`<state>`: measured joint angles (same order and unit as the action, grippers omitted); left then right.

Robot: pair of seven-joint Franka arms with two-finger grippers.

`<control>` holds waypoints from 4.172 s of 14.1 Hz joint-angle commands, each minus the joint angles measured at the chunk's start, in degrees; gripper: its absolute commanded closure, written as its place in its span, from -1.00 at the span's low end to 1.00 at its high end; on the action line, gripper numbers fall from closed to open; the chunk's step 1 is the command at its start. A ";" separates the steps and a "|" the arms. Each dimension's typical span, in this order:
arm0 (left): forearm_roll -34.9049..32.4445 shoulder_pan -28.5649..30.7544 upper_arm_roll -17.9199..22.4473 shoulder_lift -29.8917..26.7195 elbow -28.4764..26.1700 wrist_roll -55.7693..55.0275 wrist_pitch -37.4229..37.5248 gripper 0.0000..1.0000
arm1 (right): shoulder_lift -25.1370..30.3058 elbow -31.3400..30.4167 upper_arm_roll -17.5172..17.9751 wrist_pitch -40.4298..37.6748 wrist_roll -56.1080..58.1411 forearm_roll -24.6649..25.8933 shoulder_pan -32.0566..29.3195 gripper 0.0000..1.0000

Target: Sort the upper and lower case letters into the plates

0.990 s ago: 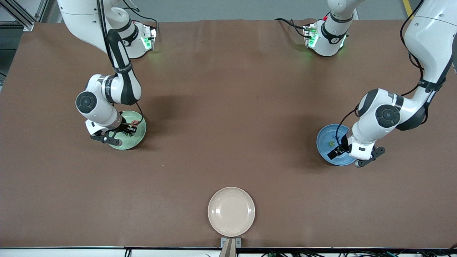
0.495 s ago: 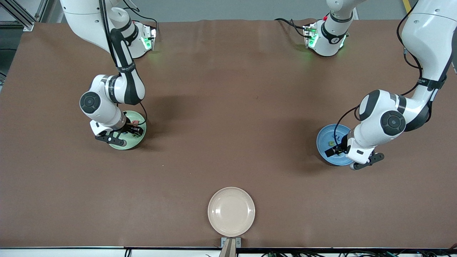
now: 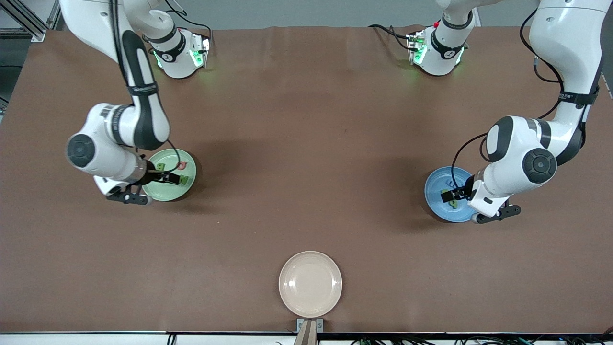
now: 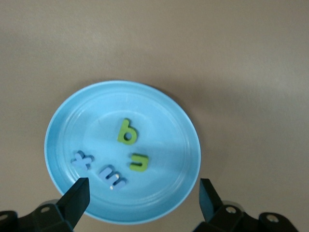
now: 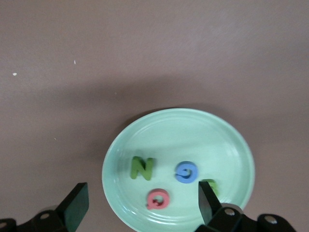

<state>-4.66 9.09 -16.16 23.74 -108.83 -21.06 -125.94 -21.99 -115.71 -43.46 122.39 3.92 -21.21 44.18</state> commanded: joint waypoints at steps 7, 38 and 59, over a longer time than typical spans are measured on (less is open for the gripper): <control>10.64 -19.19 20.90 -3.70 -0.24 7.79 3.42 -0.99 | 0.46 25.51 -3.47 -25.70 2.41 7.93 -7.08 -1.00; 7.91 -13.74 16.60 -24.45 12.57 12.54 26.27 -1.00 | 11.97 32.64 43.20 -36.44 -4.10 22.44 -46.29 -1.00; 6.51 -13.13 16.96 -23.39 22.35 16.84 36.65 -1.00 | 18.10 30.04 43.20 -40.32 -4.53 20.41 -45.06 -1.00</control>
<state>2.86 -4.28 0.97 -0.24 -87.71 -4.34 -90.45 -9.65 -79.42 -0.35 80.06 -0.72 -0.19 -0.83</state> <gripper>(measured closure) 0.000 0.000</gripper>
